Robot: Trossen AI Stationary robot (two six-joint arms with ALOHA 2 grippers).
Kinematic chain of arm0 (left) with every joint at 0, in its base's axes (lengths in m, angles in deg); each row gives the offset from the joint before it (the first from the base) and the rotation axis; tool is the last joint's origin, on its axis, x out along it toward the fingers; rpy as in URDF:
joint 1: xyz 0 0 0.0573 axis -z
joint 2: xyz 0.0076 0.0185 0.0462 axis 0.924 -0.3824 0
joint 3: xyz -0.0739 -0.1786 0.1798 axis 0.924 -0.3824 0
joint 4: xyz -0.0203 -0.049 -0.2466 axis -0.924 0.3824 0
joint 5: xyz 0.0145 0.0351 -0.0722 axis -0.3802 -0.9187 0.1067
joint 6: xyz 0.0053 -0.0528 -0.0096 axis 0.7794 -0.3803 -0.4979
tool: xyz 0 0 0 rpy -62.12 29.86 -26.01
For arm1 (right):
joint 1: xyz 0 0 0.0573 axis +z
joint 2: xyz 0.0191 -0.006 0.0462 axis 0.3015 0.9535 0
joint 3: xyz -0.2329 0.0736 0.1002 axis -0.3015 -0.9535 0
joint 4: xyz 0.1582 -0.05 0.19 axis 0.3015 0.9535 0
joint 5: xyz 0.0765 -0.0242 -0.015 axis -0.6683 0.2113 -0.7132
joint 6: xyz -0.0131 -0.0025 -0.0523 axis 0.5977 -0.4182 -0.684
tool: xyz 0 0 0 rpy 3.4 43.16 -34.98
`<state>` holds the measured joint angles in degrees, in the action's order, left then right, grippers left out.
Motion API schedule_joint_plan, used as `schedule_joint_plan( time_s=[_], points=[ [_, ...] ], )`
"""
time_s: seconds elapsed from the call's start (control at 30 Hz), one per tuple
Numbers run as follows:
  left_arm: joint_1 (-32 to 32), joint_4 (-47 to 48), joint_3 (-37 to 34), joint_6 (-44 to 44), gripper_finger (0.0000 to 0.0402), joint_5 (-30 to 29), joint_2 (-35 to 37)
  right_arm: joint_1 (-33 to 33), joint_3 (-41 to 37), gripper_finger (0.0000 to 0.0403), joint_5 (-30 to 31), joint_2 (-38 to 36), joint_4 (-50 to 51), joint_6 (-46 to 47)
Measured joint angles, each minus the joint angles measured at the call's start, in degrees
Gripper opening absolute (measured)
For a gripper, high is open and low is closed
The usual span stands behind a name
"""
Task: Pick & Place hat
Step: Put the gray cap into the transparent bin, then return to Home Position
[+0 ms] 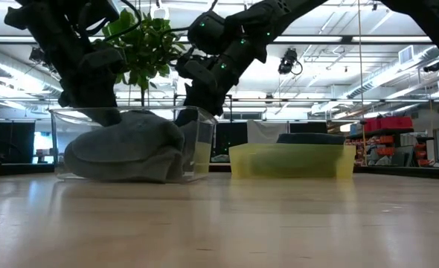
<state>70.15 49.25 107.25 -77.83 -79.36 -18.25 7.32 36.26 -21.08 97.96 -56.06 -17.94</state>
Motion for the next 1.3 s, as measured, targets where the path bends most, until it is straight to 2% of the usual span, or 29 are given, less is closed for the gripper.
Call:
schedule_joint_plan(
  time_s=[0.13, 0.3, 0.63, 0.73, 0.97, 1.1, 1.2, 1.3],
  points=[
    [0.0, 0.0, 0.0, 0.0, 0.0165, 0.5, 0.0, 0.1, 0.0, 0.0144, 0.1, -2.3, 1.0, -1.5],
    [0.0, 0.0, 0.0, 0.0, 0.0165, 0.6, 0.0, 0.2, 0.0, 0.0161, 0.1, -8.5, 5.1, -1.6],
    [0.1, -1.0, 1.0, 0.8, 0.0165, 0.7, 2.3, 0.2, 0.1, 0.0142, 0.7, -22.9, 26.8, -3.4],
    [0.3, -0.9, 3.3, 6.1, 0.0165, 0.6, 5.9, 0.2, 0.1, 0.0130, 0.7, -25.9, 33.4, -6.8],
    [2.7, -0.3, 9.6, 17.3, 0.0165, 0.0, 18.0, 0.3, -0.9, 0.0108, 0.5, -33.1, 37.3, -8.5],
    [4.4, 1.9, 9.9, 22.8, 0.0165, -1.8, 27.3, 0.3, -9.8, 0.0103, 0.5, -40.6, 32.6, -8.1],
    [5.4, 4.9, 8.8, 28.2, 0.0165, -4.7, 34.5, 0.3, -20.9, 0.0102, 0.5, -47.8, 24.8, -6.9],
    [5.7, 3.5, 4.9, 32.2, 0.0165, -6.1, 40.4, 0.3, -32.7, 0.0102, 0.6, -55.3, 16.2, -5.7]
  ],
)
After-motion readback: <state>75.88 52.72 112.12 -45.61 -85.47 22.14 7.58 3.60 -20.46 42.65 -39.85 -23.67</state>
